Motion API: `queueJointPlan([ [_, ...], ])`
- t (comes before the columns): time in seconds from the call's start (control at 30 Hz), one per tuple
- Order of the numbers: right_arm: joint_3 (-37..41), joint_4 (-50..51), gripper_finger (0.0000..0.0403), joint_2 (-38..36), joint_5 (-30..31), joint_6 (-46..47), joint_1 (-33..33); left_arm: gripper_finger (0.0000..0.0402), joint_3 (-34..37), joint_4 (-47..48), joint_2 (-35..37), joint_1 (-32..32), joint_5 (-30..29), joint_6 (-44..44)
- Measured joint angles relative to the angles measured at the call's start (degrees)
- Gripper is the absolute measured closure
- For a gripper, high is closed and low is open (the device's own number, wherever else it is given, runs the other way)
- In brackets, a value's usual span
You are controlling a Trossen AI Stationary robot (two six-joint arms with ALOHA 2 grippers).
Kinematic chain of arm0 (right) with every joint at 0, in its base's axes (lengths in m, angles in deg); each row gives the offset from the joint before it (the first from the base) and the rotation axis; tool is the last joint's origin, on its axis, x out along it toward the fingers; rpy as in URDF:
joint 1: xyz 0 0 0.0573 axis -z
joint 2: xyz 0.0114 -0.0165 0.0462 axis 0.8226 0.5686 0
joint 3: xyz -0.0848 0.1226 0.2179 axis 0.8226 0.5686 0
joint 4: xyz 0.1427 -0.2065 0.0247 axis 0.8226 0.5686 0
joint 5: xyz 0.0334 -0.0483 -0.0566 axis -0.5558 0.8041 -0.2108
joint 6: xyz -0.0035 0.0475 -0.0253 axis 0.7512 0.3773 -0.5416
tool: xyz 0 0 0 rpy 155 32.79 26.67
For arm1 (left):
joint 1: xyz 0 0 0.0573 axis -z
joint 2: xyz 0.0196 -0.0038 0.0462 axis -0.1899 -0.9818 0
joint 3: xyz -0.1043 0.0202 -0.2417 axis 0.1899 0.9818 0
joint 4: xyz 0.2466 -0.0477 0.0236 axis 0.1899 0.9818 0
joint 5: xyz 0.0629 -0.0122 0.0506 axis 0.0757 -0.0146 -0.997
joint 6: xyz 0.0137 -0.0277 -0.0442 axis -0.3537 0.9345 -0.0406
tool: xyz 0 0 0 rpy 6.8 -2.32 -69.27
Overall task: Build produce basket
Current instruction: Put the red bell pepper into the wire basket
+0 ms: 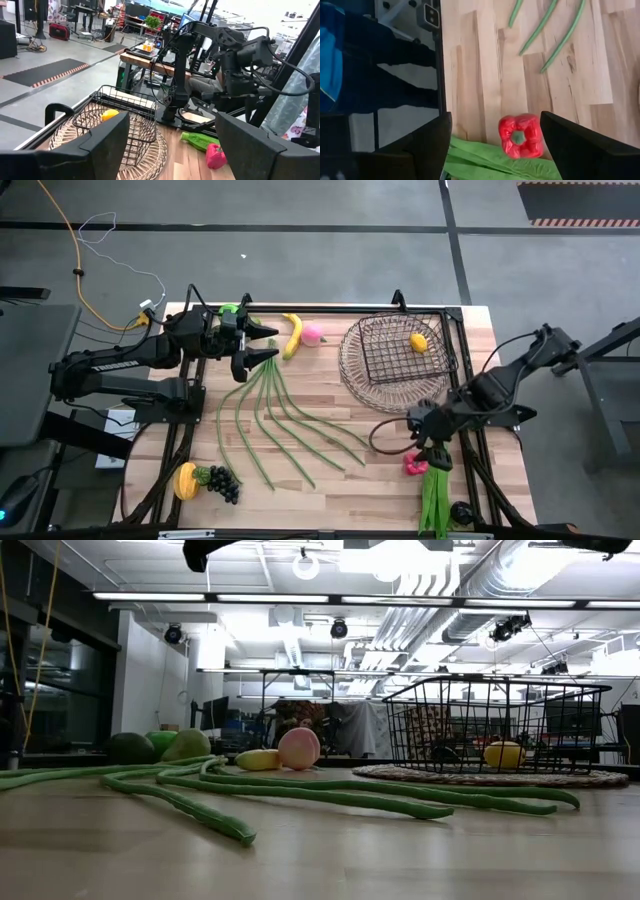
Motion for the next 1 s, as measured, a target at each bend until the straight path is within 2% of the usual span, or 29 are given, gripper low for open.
queueJointPlan([
  [0.2, 0.0, 0.03, 0.0097, 1.71, -1.48, 0.66, -0.45, 0.0119, 0.0, 0.0, 0.0, 0.0, 0.0, -0.02],
  [0.33, 0.02, 2.75, 0.0053, 3.93, -2.41, -0.64, -1.07, 0.0119, 0.0, 0.0, 0.0, 0.0, 0.02, 0.0],
  [0.5, 0.09, 6.16, 0.0007, 6.49, -1.92, 3.22, -1.76, 0.0119, 0.0, 0.0, 0.0, 0.0, 0.04, -0.02],
  [0.57, 0.09, 6.18, 0.0008, 6.91, -1.08, 6.21, -2.3, 0.0119, 0.0, 0.0, 0.0, 0.0, 0.03, -0.04],
  [0.77, 0.09, 6.01, 0.0015, 8.85, 4.86, 4.86, -6.17, 0.0119, 0.0, 0.0, 0.0, 0.0, 0.09, -1.31],
  [1.0, 0.09, 4.52, 0.0015, 15.23, 4.97, 3.15, -11.33, 0.0119, 0.0, 0.0, 0.0, 0.0, 0.15, -2.58],
])
